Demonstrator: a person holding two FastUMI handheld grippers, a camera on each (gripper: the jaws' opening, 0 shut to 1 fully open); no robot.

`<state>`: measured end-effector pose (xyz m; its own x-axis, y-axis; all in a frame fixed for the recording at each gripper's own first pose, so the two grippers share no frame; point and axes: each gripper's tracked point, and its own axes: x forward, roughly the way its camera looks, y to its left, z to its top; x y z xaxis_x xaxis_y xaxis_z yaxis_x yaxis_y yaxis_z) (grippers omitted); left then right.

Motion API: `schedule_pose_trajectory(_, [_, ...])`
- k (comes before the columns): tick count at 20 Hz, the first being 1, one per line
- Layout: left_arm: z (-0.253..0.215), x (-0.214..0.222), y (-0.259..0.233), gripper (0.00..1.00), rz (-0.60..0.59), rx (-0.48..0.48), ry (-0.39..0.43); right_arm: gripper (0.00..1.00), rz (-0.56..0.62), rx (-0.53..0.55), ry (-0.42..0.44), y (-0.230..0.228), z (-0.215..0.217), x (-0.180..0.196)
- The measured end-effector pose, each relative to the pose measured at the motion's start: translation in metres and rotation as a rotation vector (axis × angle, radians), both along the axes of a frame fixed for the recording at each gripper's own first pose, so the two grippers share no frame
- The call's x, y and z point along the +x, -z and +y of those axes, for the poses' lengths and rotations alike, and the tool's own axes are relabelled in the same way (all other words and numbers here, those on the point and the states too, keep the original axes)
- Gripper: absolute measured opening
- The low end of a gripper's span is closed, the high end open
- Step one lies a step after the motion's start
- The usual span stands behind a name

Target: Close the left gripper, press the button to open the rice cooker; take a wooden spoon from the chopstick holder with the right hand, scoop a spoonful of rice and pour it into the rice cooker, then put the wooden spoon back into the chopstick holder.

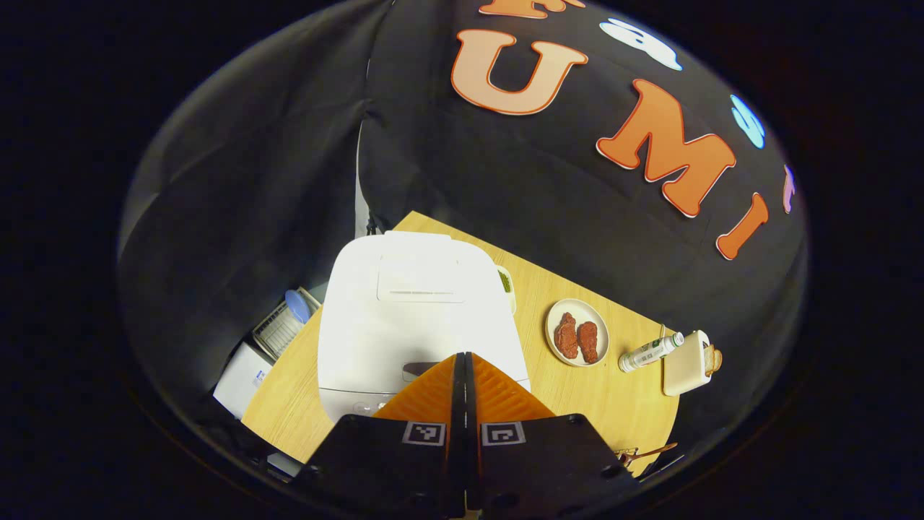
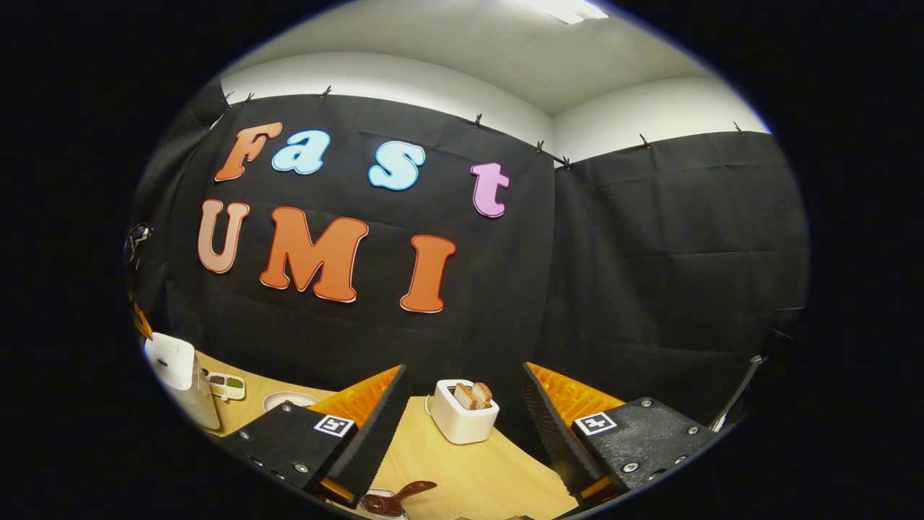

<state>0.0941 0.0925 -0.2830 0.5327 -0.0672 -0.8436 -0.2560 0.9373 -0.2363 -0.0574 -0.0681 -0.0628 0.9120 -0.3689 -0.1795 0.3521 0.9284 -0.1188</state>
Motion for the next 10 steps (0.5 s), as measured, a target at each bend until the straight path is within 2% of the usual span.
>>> schedule_pose_trajectory(10, [0.009,0.002,0.064,0.05,0.17,-0.046,-0.019,0.95,0.057,0.013,0.051,0.018,-0.01,-0.015])
